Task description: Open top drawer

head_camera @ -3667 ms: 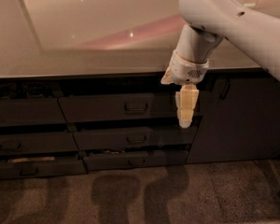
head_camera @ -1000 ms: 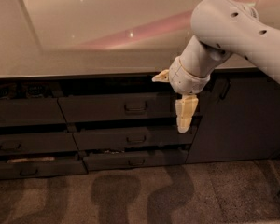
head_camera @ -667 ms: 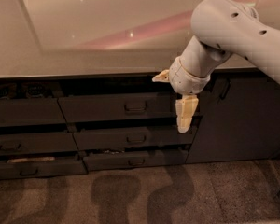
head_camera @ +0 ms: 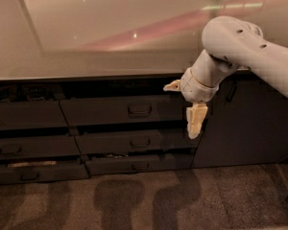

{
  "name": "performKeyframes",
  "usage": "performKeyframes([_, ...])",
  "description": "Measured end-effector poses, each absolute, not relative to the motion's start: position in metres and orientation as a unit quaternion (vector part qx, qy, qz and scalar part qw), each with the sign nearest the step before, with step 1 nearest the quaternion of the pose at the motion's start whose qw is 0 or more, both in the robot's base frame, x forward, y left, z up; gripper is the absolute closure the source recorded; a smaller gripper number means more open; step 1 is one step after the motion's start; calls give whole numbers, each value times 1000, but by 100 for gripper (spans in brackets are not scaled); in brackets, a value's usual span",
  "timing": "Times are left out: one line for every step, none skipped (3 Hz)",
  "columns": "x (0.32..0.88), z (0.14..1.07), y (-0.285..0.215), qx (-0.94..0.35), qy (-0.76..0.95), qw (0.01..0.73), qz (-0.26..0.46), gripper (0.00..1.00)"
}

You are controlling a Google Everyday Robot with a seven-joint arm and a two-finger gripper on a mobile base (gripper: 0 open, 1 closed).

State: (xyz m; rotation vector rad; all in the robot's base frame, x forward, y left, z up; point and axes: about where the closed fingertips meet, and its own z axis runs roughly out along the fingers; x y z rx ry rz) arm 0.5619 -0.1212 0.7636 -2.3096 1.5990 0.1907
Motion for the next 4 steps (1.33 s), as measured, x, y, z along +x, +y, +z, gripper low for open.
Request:
performKeyframes([558,758,-117,-826,536,170,32,0])
performKeyframes([558,757,-117,-826,536,170,32,0])
performKeyframes([558,755,-117,-824,541,167,34,0])
performKeyframes([559,754,-118,-821,545,166,35,0])
